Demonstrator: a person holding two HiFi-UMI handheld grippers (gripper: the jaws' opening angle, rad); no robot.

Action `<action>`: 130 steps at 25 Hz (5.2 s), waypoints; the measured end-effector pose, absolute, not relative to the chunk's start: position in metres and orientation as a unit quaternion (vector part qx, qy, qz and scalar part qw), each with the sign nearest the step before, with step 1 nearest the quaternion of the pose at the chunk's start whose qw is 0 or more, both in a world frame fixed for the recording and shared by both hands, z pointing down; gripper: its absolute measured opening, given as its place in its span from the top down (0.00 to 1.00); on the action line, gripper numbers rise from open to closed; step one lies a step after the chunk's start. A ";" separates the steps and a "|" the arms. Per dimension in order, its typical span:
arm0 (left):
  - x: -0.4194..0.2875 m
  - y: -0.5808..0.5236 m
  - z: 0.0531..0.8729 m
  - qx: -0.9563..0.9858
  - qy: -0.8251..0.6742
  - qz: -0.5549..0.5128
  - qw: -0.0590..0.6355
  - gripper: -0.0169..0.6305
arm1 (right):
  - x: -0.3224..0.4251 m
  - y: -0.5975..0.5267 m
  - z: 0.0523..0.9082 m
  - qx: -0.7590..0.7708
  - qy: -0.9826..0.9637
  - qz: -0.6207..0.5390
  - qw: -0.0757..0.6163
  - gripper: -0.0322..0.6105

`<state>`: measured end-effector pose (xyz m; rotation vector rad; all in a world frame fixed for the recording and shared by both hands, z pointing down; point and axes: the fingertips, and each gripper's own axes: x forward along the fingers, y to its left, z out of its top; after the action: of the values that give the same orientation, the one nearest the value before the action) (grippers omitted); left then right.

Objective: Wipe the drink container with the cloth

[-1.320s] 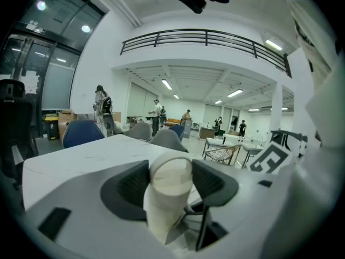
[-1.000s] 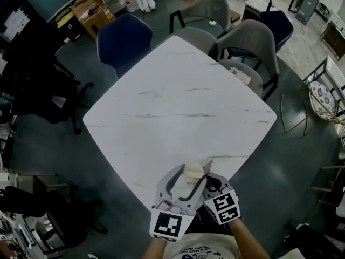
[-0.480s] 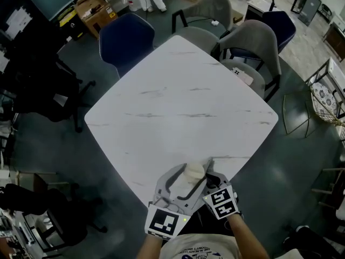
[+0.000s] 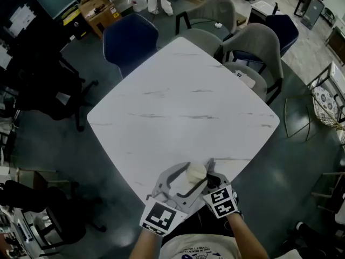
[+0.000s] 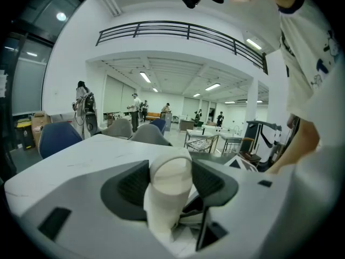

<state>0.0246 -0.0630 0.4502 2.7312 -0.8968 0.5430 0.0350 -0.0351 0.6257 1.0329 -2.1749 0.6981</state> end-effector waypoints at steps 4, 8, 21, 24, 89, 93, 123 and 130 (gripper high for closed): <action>0.025 -0.063 0.450 0.934 -0.286 0.189 0.104 0.58 | 0.035 -0.035 0.624 0.387 -0.825 0.267 0.312 0.88; 0.025 -0.063 0.453 0.940 -0.263 0.197 0.089 0.58 | 0.034 -0.035 0.619 0.382 -0.829 0.266 0.311 0.88; 0.028 -0.060 0.454 0.952 -0.204 0.214 0.074 0.58 | 0.038 -0.037 0.579 0.362 -0.849 0.254 0.289 0.88; 0.029 -0.059 0.454 0.955 -0.188 0.217 0.070 0.58 | 0.039 -0.037 0.568 0.357 -0.854 0.254 0.281 0.88; 0.029 -0.052 0.465 0.956 -0.057 0.287 0.028 0.58 | 0.043 -0.044 0.576 0.280 -0.872 0.229 0.331 0.88; 0.029 -0.052 0.465 0.956 -0.062 0.284 0.030 0.58 | 0.043 -0.044 0.590 0.293 -0.865 0.242 0.328 0.88; 0.030 -0.062 0.468 0.922 -0.311 0.205 0.104 0.50 | 0.042 -0.045 0.623 0.288 -0.857 0.252 0.345 0.88; 0.028 -0.064 0.467 0.921 -0.322 0.195 0.102 0.52 | 0.041 -0.046 0.623 0.287 -0.857 0.249 0.348 0.88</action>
<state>0.0278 -0.0640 0.4673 2.7187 -0.9508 0.5746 0.0409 -0.0461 0.6231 0.7448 -2.2217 0.6453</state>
